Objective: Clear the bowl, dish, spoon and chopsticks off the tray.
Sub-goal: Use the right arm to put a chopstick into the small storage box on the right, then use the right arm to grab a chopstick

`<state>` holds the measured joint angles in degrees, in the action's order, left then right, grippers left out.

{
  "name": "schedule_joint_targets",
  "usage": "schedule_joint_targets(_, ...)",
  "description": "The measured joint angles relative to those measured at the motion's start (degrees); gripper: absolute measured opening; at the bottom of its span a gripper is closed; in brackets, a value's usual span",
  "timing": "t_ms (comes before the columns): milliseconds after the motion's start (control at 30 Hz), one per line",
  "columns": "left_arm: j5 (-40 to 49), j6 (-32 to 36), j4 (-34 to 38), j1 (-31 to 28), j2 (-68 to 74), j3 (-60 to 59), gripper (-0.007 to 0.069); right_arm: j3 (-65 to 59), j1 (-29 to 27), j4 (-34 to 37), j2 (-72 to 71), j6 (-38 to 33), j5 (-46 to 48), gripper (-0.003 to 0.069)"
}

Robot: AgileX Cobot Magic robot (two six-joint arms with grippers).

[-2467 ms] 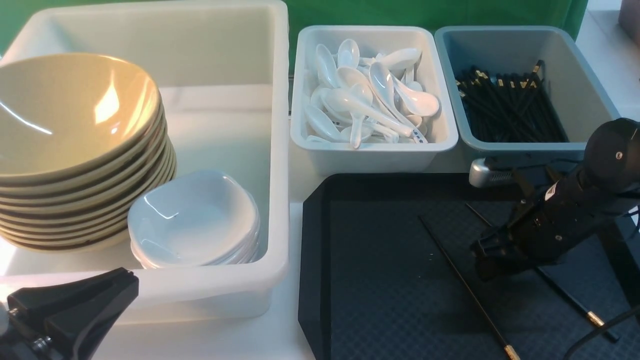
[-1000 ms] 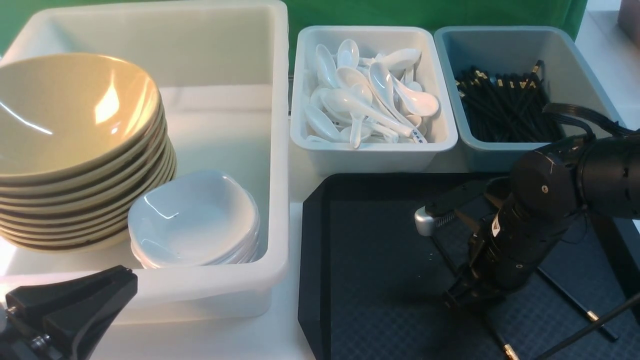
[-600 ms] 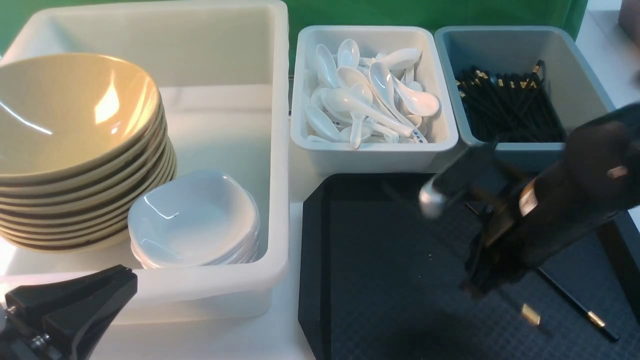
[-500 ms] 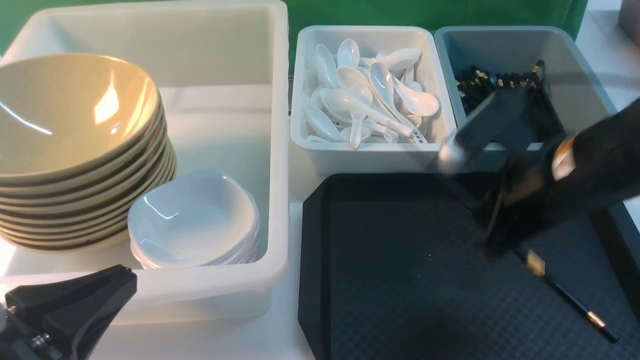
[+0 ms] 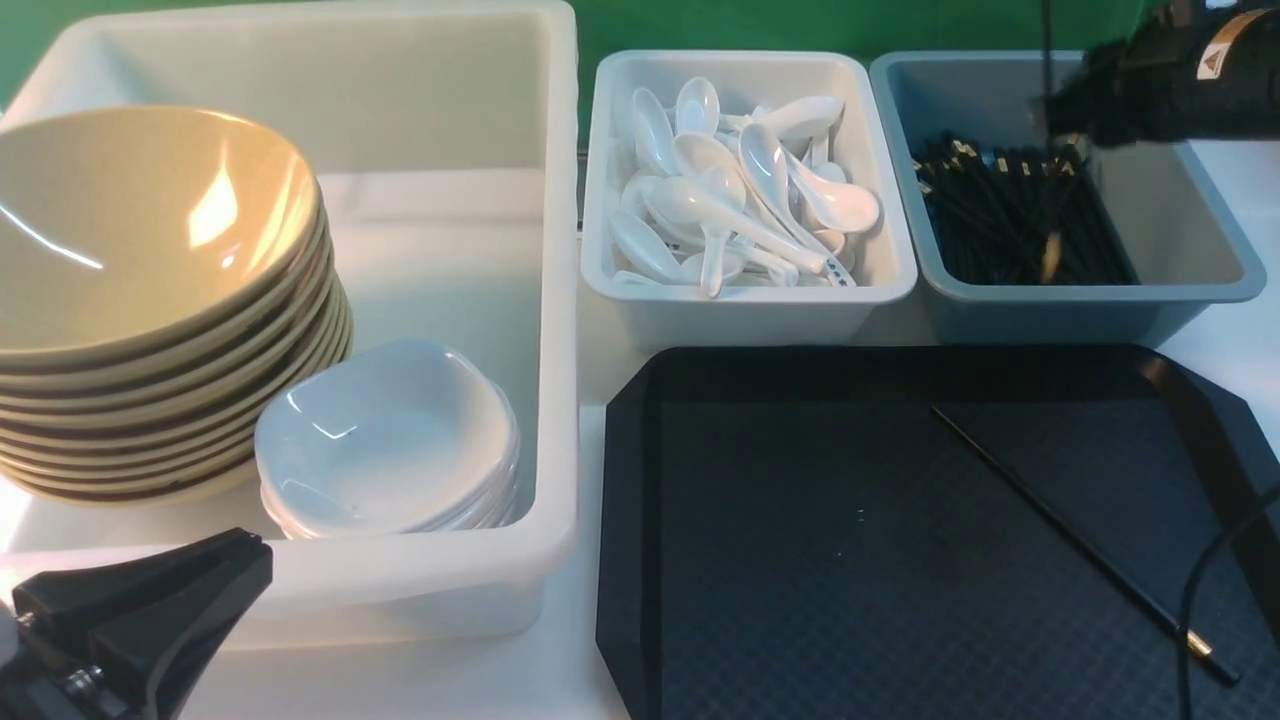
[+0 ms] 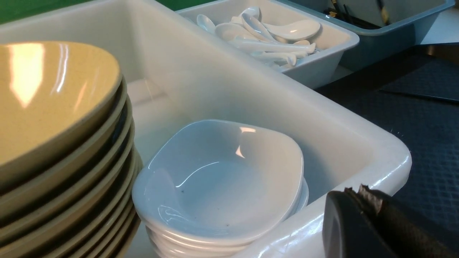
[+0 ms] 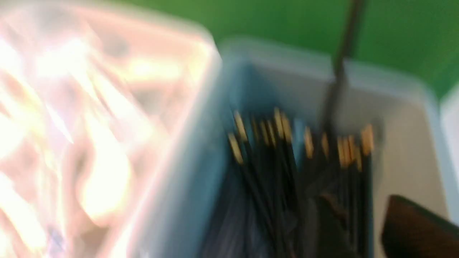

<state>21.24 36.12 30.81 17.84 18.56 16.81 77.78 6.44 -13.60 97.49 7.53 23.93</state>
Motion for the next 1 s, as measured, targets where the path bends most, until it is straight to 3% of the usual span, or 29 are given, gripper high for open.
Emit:
schedule_joint_targets(100, 0.00, 0.00, -0.19, 0.00, 0.00, 0.00, -0.0008, 3.49, 1.06, 1.04, -0.55, -5.98, 17.58, 0.0374)
schedule_joint_targets(333, 0.00, 0.00, -1.00, 0.00, 0.00, -0.55, -0.0008, -4.00, 4.48, 8.82, -1.98, -14.52, 33.78, 0.0363)
schedule_joint_targets(467, -0.28, 0.00, -1.00, 0.00, 0.00, -0.55, -0.0008, -12.28, 5.03, 9.38, -1.98, -15.98, 32.16, 0.0341)
schedule_joint_targets(633, -0.45, 0.00, -1.00, 0.00, 0.00, -0.55, -0.0008, -24.10, 5.02, 8.59, -1.98, -16.22, 21.84, 0.0258)
schedule_joint_targets(1000, -0.51, 0.00, -0.40, 0.00, 0.00, -0.55, -0.0008, -28.87, 5.02, 12.64, -2.10, -16.45, 17.51, 0.0081)
